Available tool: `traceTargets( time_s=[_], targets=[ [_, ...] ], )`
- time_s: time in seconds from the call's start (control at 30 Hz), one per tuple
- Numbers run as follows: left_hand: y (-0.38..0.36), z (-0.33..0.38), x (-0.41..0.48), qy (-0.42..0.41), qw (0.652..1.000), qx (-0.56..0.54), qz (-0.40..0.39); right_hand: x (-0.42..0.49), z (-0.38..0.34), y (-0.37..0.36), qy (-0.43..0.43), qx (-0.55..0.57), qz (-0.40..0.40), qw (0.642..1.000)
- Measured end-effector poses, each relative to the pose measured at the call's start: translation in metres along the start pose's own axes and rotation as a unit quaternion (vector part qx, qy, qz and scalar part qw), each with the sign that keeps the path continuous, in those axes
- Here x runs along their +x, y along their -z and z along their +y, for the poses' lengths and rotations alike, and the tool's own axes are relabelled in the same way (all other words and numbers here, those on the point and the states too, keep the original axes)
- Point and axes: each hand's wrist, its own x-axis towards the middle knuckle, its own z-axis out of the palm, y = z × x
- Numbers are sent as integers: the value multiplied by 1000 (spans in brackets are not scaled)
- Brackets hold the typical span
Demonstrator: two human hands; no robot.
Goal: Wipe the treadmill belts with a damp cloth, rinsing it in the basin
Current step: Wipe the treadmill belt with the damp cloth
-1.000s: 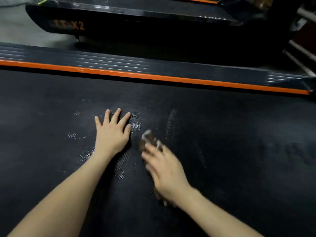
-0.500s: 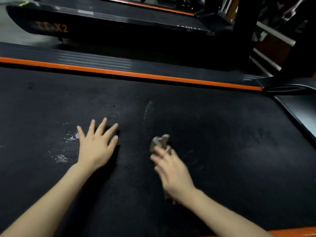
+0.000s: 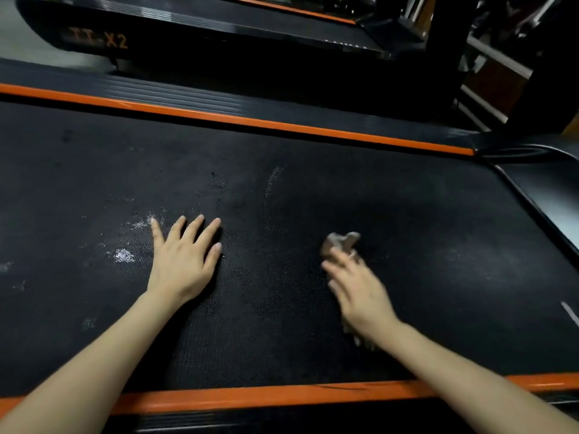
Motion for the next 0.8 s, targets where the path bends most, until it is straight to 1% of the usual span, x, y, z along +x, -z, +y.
traceTargets(
  time_s=[0.03, 0.07, 0.1, 0.17, 0.2, 0.27, 0.33, 0.37, 0.4, 0.43, 0.47, 0.53, 0.6, 0.7, 0.77, 0.8],
  targets=[
    [-1, 0, 0, 1, 1000, 1, 3, -10, -11, -2, 57, 7, -15, 998],
    [-1, -1, -1, 2, 1000, -1, 10, -18, -19, -2, 97, 22, -37, 994],
    [-1, -2, -1, 5, 1000, -4, 16, -19, -22, 0, 123, 33, -47, 991],
    [4, -5, -3, 18, 999, -5, 31, -6, -16, 1, 152, 41, -37, 987],
    [7, -7, -5, 25, 999, -3, 36, 5, -13, -2, 145, 44, -30, 988],
    [16, -13, -13, 42, 998, 14, 37, 37, -12, -8, 80, 73, -8, 994],
    [25, -20, -23, 58, 997, 32, 39, 74, -29, -15, 3, 105, -6, 994],
    [31, -24, -28, 67, 996, 38, 40, 89, -44, -22, -10, 120, -7, 993],
    [36, -27, -33, 79, 995, 41, 41, 99, -64, -30, 2, 129, -12, 992],
    [42, -30, -40, 95, 994, 42, 42, 103, -87, -37, 34, 131, -19, 991],
    [48, -33, -46, 113, 992, 43, 45, 101, -110, -46, 84, 125, -31, 988],
    [59, -38, -59, 141, 988, 45, 49, 75, -151, -56, 193, 115, -77, 971],
    [69, -43, -69, 157, 985, 53, 44, 46, -165, -52, 253, 124, -108, 953],
    [77, -53, -77, 181, 981, 61, 20, 39, -141, -29, 278, 116, -129, 945],
    [76, -59, -77, 193, 979, 62, 7, 49, -121, -13, 279, 77, -90, 953],
    [74, -61, -76, 195, 979, 62, 4, 56, -116, -6, 259, 70, -67, 961]
  ],
)
